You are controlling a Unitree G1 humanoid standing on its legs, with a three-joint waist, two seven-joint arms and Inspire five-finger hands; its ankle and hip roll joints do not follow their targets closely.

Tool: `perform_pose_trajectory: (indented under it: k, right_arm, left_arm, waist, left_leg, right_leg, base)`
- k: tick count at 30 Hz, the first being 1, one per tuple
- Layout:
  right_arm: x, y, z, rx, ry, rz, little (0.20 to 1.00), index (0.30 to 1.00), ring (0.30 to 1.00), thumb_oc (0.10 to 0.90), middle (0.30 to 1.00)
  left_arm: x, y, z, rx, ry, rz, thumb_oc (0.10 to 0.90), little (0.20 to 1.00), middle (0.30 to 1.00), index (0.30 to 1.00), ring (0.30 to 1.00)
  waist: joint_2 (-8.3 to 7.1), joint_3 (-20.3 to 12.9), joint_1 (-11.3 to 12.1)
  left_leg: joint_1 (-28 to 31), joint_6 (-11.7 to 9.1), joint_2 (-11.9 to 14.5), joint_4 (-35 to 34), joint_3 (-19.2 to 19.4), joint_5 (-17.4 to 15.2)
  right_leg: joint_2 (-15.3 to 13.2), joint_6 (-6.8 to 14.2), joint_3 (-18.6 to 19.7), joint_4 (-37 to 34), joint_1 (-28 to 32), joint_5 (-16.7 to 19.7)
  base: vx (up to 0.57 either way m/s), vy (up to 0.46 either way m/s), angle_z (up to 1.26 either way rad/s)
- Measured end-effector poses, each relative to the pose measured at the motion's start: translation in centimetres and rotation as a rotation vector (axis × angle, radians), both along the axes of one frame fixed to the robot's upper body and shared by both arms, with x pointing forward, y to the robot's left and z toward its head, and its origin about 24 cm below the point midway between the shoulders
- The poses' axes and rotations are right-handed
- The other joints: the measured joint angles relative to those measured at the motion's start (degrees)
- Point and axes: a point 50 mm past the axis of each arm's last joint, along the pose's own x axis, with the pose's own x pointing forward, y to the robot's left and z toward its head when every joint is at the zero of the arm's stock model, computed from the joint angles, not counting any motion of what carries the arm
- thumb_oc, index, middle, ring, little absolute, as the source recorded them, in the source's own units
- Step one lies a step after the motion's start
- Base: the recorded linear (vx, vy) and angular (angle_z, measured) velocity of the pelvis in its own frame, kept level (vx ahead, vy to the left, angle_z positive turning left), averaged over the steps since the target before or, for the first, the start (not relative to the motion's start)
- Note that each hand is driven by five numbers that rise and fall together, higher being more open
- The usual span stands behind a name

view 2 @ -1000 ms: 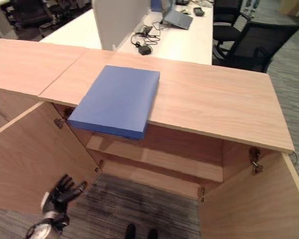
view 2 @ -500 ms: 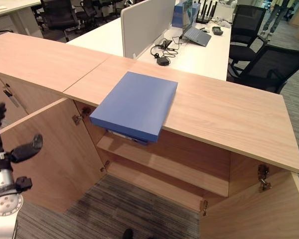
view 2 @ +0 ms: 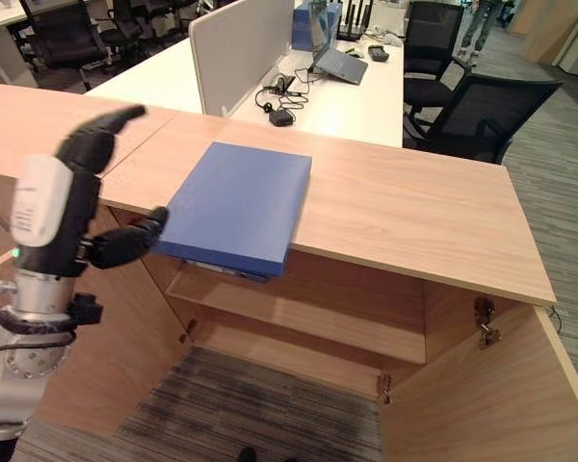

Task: Put the empty folder in the office cabinet

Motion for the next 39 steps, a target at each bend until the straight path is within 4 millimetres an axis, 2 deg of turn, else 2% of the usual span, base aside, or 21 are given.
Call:
perform_pose_trajectory:
  k: [5,8,15,22,27,33,35,39]
  right_arm:
    - [-0.3,-0.2,0.0,-0.003,0.007,0.009,0.9,0.9,0.9,0.8,0.9]
    - [-0.4,-0.3,0.0,-0.003,0.009,0.009,0.9,0.9,0.9,0.8,0.9]
    - [-0.5,-0.6,0.1,-0.003,0.022,0.009,0.9,0.9,0.9,0.8,0.9]
    - [-1.0,-0.6,0.0,0.003,0.036,0.006,0.9,0.9,0.9,0.8,0.9]
    - [-1.3,-0.7,0.0,0.004,0.045,0.007,0.9,0.9,0.9,0.8,0.9]
    - [-1.5,-0.7,0.0,0.007,0.052,0.012,0.9,0.9,0.9,0.8,0.9]
    - [-1.5,-0.7,0.0,0.007,0.053,0.013,0.9,0.9,0.9,0.8,0.9]
    - [-1.6,-0.7,0.0,0.006,0.055,0.013,0.9,0.9,0.9,0.8,0.9]
  left_arm:
    - [-0.6,-1.1,0.4,0.032,0.0,-0.071,0.8,0.9,0.9,0.9,0.9]
    - [-1.2,-1.7,1.0,-0.042,0.036,-0.168,0.8,0.9,0.9,0.9,0.9]
    - [-1.3,-1.6,1.1,-0.148,0.098,-0.245,0.8,0.9,0.9,0.9,0.9]
    - [-1.3,-1.4,0.8,-0.223,0.178,-0.306,0.8,0.9,0.9,0.9,0.9]
    - [-1.5,-1.1,-0.4,-0.152,0.284,-0.278,0.8,0.9,0.9,0.9,0.9]
    - [-1.5,-1.4,-0.8,-0.027,0.315,-0.26,0.8,0.9,0.9,0.9,0.9]
    - [-1.4,-1.8,-1.5,-0.009,0.362,-0.283,0.8,0.9,0.9,0.9,0.9]
    - [-1.1,-1.5,-2.3,0.038,0.379,-0.239,0.8,0.9,0.9,0.9,0.9]
  waist:
    - [0.7,-0.5,-0.1]
    - [1.1,-0.7,-0.1]
    - [1.87,-1.2,-0.1]
    - [2.02,-1.3,-0.1]
    - [2.15,-1.4,-0.1]
    - [2.22,-1.6,-0.1]
    - [2.28,-1.6,-0.1]
    - [2.31,-1.9,-0.3]
  left_leg:
    - [0.4,-0.2,0.0,0.0,0.3,-0.6]
    - [0.4,-0.2,0.0,0.0,0.3,-0.6]
    - [0.4,-0.2,0.0,0.0,0.2,-0.6]
    - [0.8,-0.2,-0.1,0.0,0.2,-0.6]
    - [1.0,-0.1,-0.1,0.0,0.2,-0.7]
    - [1.1,-0.1,-0.1,0.0,0.3,-0.7]
    - [1.1,0.0,-0.1,0.0,0.3,-0.7]
    - [1.3,0.0,-0.1,0.0,0.5,-0.7]
  right_leg:
    - [0.0,0.0,0.3,0.0,0.3,0.0]
    - [-0.1,0.0,0.3,0.0,0.3,0.0]
    - [0.0,0.0,0.3,0.0,0.3,0.0]
    - [-0.1,0.0,0.3,0.0,0.8,0.0]
    - [-0.1,0.0,0.3,0.0,0.9,0.0]
    - [-0.1,0.1,0.4,0.0,0.8,0.0]
    - [-0.1,0.1,0.4,0.0,1.0,0.1]
    - [-0.1,0.1,0.6,0.0,0.9,0.0]
  base:
    - [0.0,0.005,-0.04]
    - [0.0,0.0,0.0]
    - [0.0,0.0,0.0]
    - [0.0,0.0,0.0]
    - [0.01,-0.002,0.0]
    - [0.0,0.0,0.0]
    - [0.0,-0.001,-0.02]
    - [-0.01,0.0,-0.01]
